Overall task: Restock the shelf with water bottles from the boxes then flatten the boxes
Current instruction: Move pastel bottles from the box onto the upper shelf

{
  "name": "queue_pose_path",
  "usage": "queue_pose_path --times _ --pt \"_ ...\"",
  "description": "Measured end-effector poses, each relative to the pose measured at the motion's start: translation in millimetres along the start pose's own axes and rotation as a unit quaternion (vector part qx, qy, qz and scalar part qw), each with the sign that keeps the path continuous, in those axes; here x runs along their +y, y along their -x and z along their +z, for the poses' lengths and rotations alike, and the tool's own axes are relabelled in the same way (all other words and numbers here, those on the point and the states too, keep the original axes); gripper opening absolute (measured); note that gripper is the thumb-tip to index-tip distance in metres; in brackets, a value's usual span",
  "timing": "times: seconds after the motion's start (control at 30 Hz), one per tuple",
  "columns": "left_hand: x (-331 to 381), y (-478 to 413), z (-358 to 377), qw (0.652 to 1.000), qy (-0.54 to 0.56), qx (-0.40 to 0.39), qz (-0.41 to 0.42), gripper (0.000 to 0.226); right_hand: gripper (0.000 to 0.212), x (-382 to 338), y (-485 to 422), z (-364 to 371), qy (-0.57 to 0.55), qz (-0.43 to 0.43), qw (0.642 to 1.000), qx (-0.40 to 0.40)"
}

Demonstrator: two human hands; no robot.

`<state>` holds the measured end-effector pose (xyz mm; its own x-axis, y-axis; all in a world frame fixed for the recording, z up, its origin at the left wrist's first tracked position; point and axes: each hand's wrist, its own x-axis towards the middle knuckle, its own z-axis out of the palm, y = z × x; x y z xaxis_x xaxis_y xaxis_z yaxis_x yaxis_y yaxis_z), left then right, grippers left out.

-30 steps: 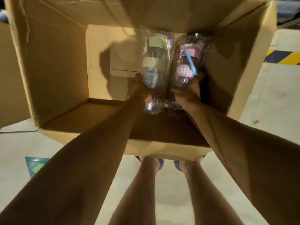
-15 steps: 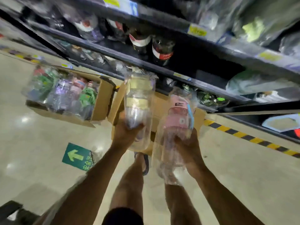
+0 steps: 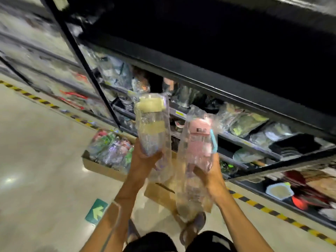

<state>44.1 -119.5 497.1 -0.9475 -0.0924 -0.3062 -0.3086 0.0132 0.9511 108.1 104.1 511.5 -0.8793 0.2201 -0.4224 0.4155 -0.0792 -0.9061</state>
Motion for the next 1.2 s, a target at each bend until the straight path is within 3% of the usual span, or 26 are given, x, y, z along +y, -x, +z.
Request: queue_pose_path --times 0.03,0.2,0.3,0.37,0.43,0.5,0.67,0.87,0.97,1.2 --pt "10.7 0.0 -18.6 1.0 0.002 -0.006 0.004 0.072 0.114 -12.9 8.2 17.6 0.02 -0.016 1.0 0.007" --pt "65.8 -9.0 -110.2 0.995 0.024 -0.066 0.072 0.064 0.111 -55.2 35.0 106.7 -0.012 -0.101 0.995 0.016" --pt "90.8 -19.3 -159.1 0.993 0.043 -0.086 0.061 0.094 0.116 -76.0 49.0 151.0 -0.034 -0.127 0.991 -0.003" --pt "113.4 -24.5 -185.5 0.989 0.086 -0.112 0.044 0.091 0.104 -92.2 54.7 176.7 -0.032 -0.152 0.988 -0.01" --pt "130.0 -29.4 -195.6 0.979 0.119 -0.15 0.065 0.066 0.098 -105.0 53.3 191.1 -0.026 -0.166 0.985 -0.024" --pt "143.5 -41.1 -210.4 0.974 0.143 -0.162 0.066 0.059 0.093 -119.1 48.3 210.0 -0.035 -0.169 0.984 -0.034" --pt "173.2 -85.8 -237.7 0.968 0.166 -0.171 0.077 0.064 0.105 -159.0 15.6 246.9 -0.036 -0.211 0.976 -0.034" --pt "231.3 -151.5 -257.9 0.974 0.116 -0.151 0.125 0.093 0.094 -212.2 -41.7 288.1 -0.045 -0.275 0.959 -0.045" --pt "261.6 -183.5 -268.3 0.973 0.104 -0.121 0.168 0.089 0.093 -241.6 -71.6 305.2 -0.043 -0.293 0.954 -0.052" --pt "330.4 -248.5 -283.9 0.948 0.051 -0.147 0.278 0.095 0.085 -300.3 -123.4 349.8 -0.06 -0.344 0.937 -0.019"
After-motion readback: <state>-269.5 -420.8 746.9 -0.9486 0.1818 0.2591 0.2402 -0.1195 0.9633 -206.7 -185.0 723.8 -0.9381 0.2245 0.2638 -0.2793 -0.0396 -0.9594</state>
